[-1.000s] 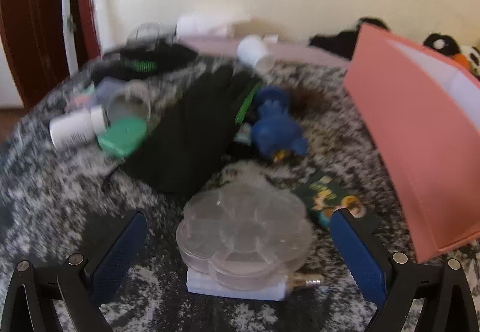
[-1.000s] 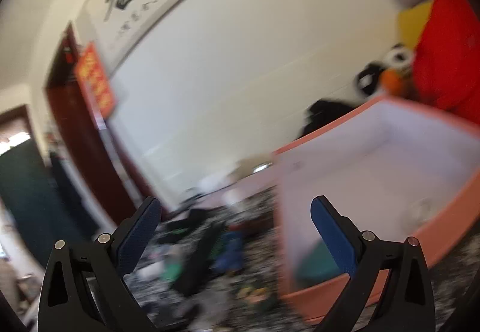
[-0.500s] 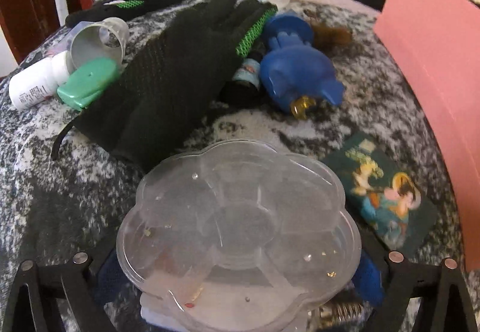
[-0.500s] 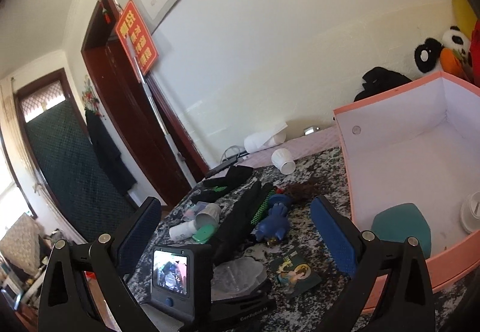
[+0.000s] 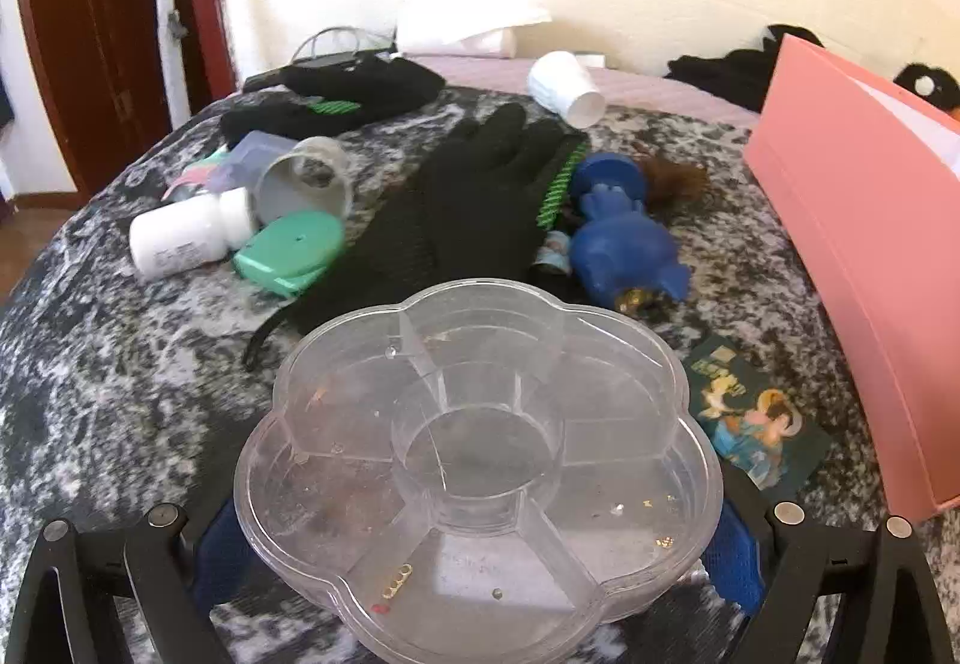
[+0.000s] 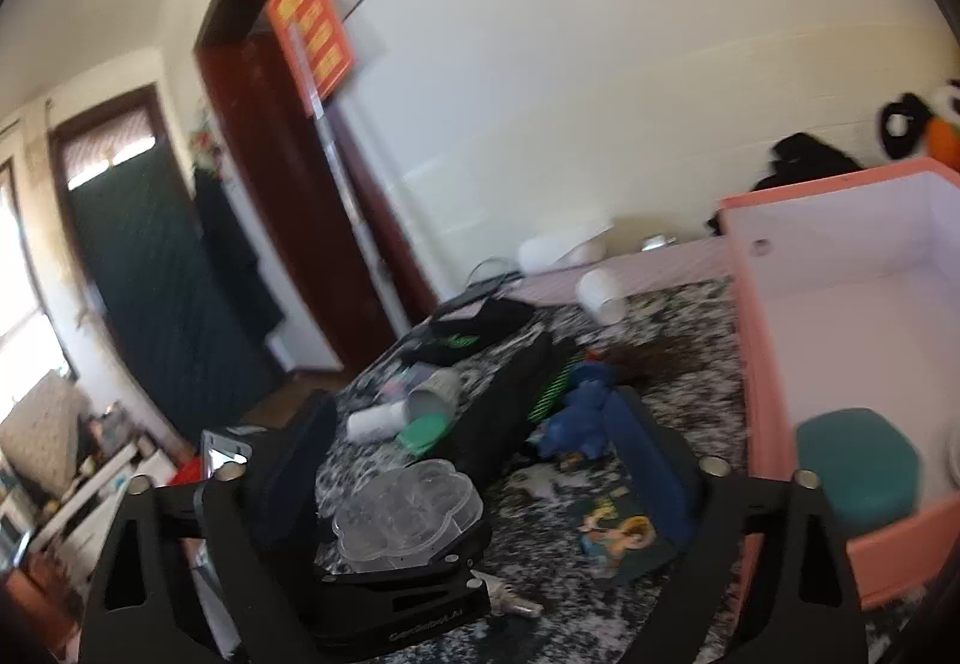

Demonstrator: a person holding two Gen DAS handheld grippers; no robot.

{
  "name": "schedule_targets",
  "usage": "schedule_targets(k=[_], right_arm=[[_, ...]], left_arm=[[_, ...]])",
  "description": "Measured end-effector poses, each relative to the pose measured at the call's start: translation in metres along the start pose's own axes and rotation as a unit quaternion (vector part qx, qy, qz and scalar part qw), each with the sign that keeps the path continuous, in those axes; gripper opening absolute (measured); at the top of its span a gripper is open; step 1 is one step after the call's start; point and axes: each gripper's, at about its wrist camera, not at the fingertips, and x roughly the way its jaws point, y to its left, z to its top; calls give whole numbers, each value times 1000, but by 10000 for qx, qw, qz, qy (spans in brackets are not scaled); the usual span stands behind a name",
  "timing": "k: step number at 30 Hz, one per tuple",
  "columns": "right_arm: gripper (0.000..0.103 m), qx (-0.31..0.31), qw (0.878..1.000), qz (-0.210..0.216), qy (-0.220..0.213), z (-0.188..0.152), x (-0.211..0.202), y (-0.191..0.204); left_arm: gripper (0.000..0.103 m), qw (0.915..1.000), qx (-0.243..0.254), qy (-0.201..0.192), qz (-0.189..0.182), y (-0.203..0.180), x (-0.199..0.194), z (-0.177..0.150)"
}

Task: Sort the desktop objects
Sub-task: 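Grasp the green snack packet with the right tool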

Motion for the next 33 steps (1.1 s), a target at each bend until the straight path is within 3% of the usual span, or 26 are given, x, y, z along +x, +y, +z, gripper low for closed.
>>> schedule_targets(k=[3,6,10,12,13,17,18,20,22,28,33], right_arm=[[71,-117,9993,-33,365,-4,26,-3],[70,-95,9949,-407,916,-15,61,-19],[70,-18,9802,-1077,1660,-37,102,-46],[75,-52,9709,-1391,1951,-48,116,-57],[83,-74,9666,-1519,2064,-53,121,-62],[91,-429,9585,-1603,2320,-69,138,-61],[91,-547,9559,-1647,2370,-73,142,-60],[81,-732,9516,-1781,2396,-76,144,-57],[50,-712,9512,-1806,2398,-73,142,-60],[47,-811,9496,-1875,2378,-69,132,-55],[47,-881,9604,-1690,2032,-56,114,-31]], left_arm=[[97,10000,-59,7,39,12,-2,1],[97,9999,-125,11,83,24,-5,0],[97,9997,-211,2,93,36,-8,1],[97,9996,-276,-27,59,41,-11,3],[97,9995,-298,-40,49,43,-12,3],[97,9993,-370,-49,-19,46,-15,6],[97,9992,-397,-35,-43,46,-15,6],[97,9990,-435,-26,-86,46,-15,7],[97,9990,-433,-35,-100,44,-15,7],[97,9989,-445,-59,-152,39,-16,9],[97,9987,-440,-163,-179,32,-22,11]])
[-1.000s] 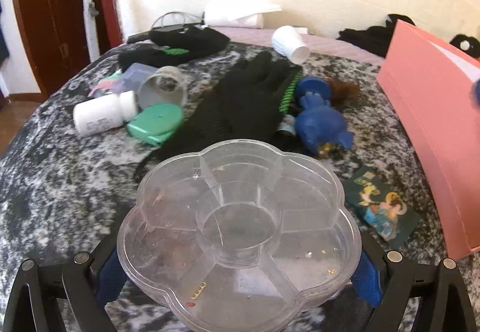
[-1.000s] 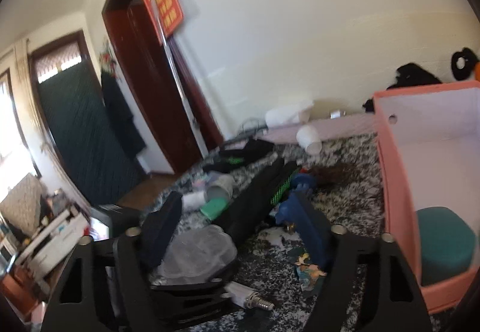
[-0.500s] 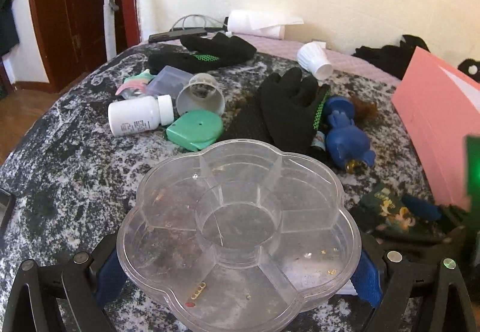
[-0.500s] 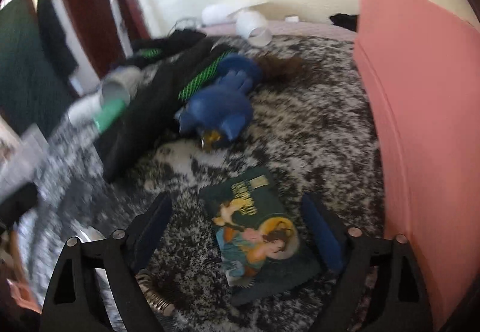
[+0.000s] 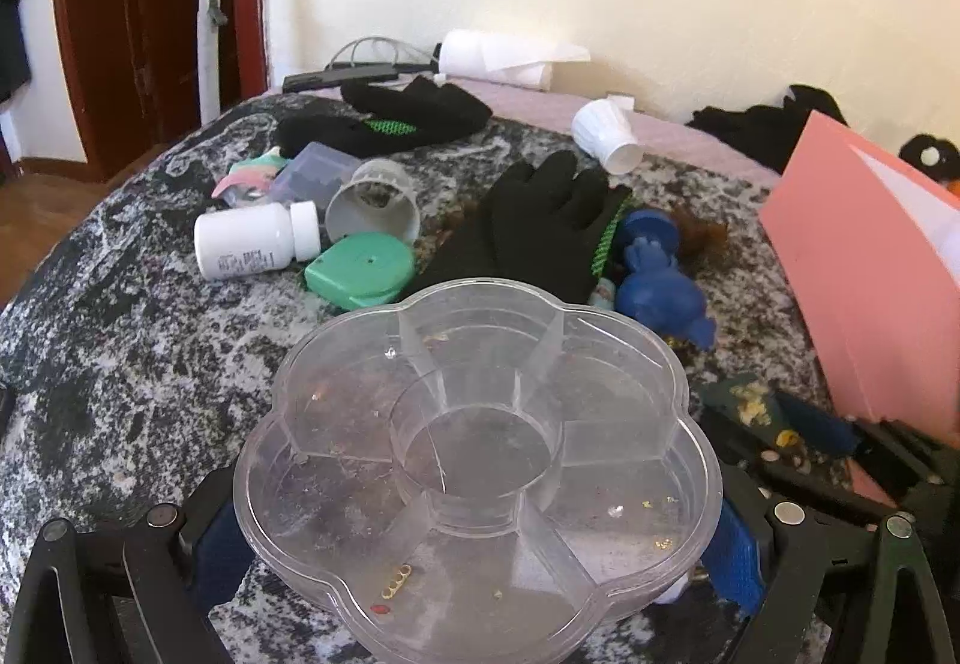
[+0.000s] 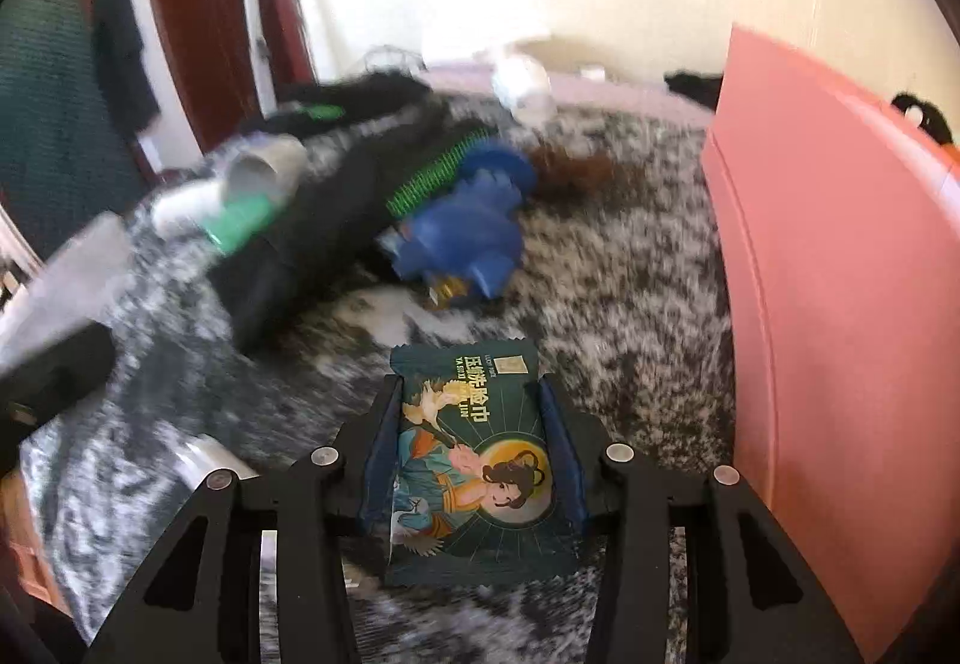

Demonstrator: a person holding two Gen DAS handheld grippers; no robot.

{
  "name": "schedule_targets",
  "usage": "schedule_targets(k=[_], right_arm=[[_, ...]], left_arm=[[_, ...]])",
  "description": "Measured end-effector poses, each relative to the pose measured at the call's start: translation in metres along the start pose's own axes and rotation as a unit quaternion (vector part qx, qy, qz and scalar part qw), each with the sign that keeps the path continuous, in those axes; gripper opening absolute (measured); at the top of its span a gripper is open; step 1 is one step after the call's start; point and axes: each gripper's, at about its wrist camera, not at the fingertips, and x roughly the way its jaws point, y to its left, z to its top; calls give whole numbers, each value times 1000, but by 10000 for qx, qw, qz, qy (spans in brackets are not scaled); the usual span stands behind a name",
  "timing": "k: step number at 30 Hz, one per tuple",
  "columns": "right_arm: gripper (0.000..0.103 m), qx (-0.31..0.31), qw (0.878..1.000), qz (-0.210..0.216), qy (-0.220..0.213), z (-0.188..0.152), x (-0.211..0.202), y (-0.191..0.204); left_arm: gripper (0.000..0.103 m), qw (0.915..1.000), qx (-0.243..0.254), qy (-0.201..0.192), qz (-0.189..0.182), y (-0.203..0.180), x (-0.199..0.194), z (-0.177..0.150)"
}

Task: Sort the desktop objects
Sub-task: 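Grasp the green snack packet with the right tool, then lower the snack packet into the pink box and open the right tool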

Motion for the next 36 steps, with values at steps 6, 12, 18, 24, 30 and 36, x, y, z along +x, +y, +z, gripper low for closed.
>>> schedule_targets(k=[6,12,18,24,30,36], right_arm=[[48,15,9985,-142,-525,7,-44,2],[48,209,9953,-356,-881,6,-74,-12],[48,604,9847,-186,-1626,5,-114,-29],[48,922,9664,-351,-2374,1,-156,-48],[48,1776,9434,-717,-2708,-14,-184,-91],[48,2414,9202,-969,-2924,-31,-211,-142]], left_arm=[[97,9999,12,-88,-106,-12,-7,2],[97,9996,-2,-278,-75,-30,-17,4],[97,9965,-9,-835,-68,-46,-50,16],[97,9914,215,-1278,-186,-82,-77,17],[97,9902,424,-1238,-490,-124,-78,9],[97,9875,787,-1000,-928,-177,-71,3]])
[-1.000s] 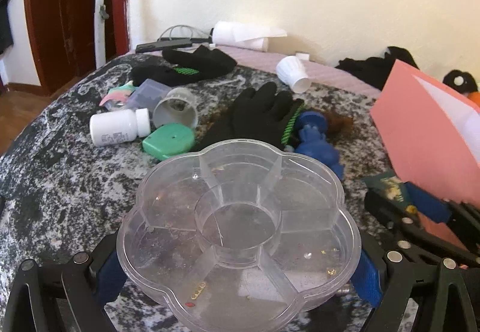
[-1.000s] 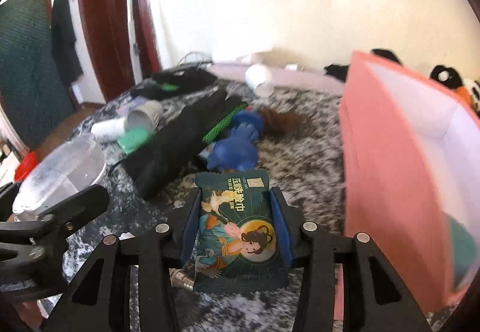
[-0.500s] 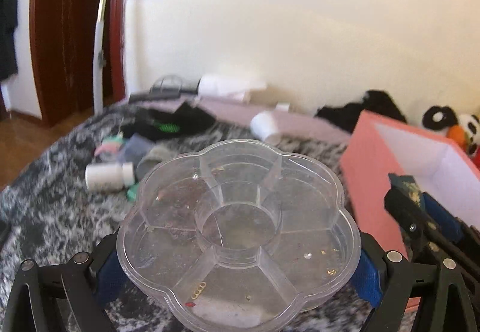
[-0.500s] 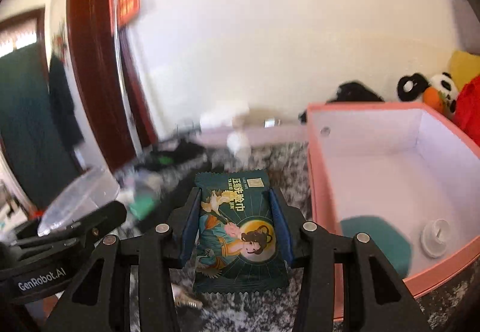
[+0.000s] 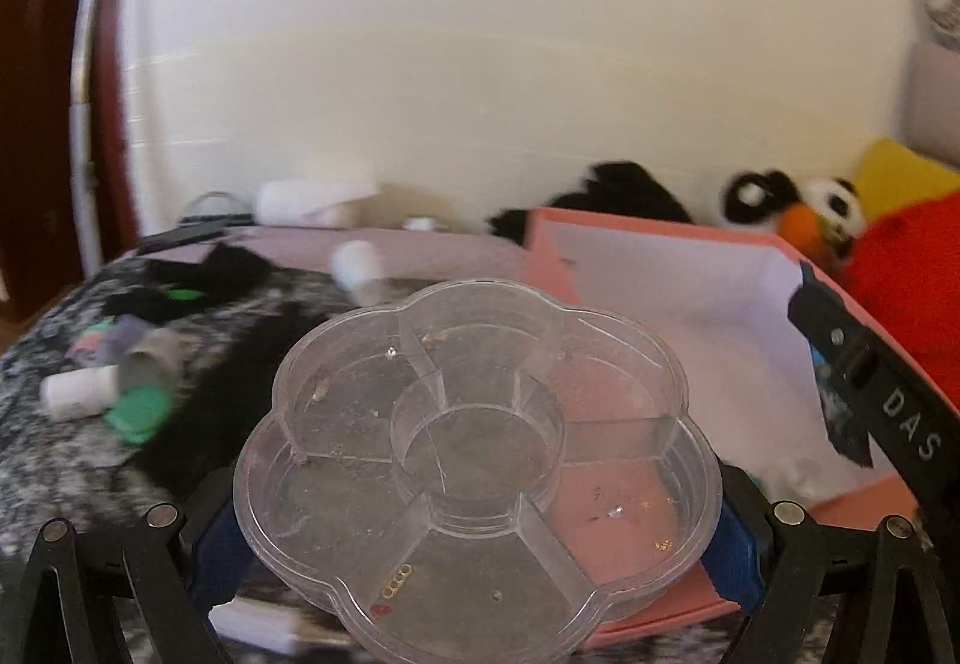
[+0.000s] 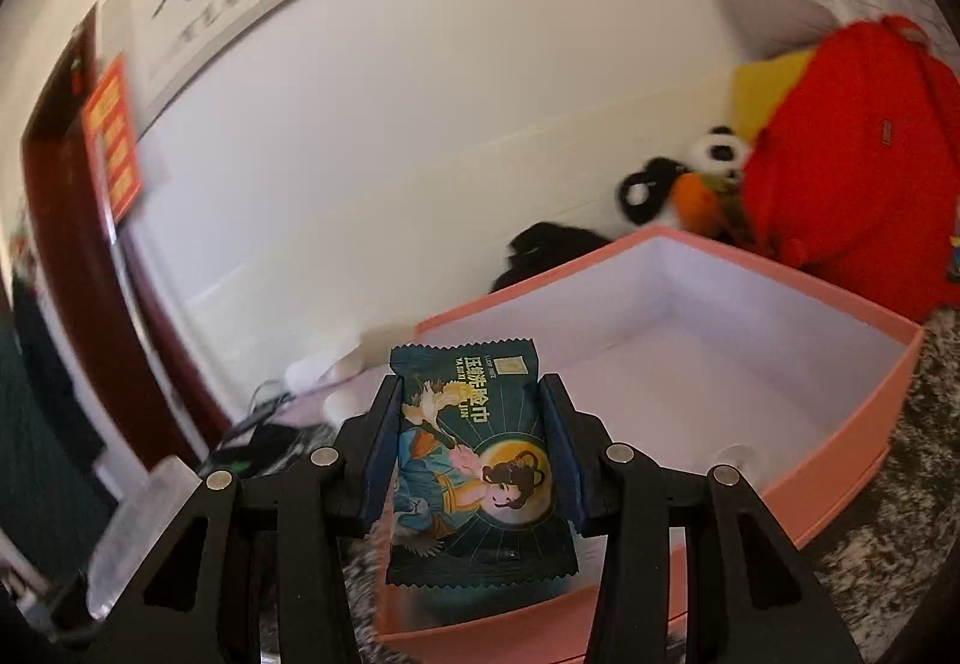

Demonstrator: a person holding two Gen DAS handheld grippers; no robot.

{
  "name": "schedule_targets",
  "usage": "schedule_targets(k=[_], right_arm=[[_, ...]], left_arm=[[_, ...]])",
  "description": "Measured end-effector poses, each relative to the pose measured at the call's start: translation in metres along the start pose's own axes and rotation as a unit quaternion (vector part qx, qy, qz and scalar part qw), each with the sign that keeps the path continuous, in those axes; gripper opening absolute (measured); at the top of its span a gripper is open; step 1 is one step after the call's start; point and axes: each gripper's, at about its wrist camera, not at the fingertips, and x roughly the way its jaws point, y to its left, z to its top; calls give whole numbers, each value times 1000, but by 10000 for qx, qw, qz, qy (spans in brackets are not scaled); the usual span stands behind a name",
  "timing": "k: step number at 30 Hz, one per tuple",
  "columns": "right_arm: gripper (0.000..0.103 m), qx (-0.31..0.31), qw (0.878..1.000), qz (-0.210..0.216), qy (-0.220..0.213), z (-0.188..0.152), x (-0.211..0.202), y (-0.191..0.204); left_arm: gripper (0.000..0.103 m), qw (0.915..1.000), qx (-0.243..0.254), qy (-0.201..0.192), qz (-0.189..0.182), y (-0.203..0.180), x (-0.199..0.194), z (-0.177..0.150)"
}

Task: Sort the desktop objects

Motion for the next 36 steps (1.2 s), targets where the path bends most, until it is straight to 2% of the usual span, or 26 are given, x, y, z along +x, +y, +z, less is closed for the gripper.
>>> schedule_targets(k=[3,7,10,14,22,24,25,27,29,33,36], right_arm=[[48,104,9998,-146,-107,11,-4,-21],[48,550,9980,-240,-190,24,1,-56],[48,772,9957,-478,-170,24,6,-72],[48,828,9940,-698,-136,24,12,-79],[49,726,9943,-776,12,18,19,-74],[54,788,9936,-804,58,17,19,-76],[68,848,9930,-820,77,17,19,-78],[83,1040,9909,-850,67,15,17,-82],[83,1211,9898,-756,42,14,14,-86],[83,1304,9890,-702,15,14,12,-89],[83,1299,9892,-681,-11,13,12,-87]], left_arm=[[97,9986,110,285,-436,-28,18,7],[97,9965,367,316,-679,-55,40,8],[97,9947,482,330,-849,-65,49,2],[97,9936,612,278,-910,-70,54,-5],[97,9932,773,328,-810,-73,59,-14],[98,9926,849,349,-793,-75,59,-16],[98,9923,846,401,-806,-75,59,-16],[99,9926,786,489,-789,-73,60,-16],[102,9931,775,414,-782,-73,55,-15],[102,9923,1009,-6,-726,-78,40,-13],[102,9920,1062,-104,-671,-79,36,-12]])
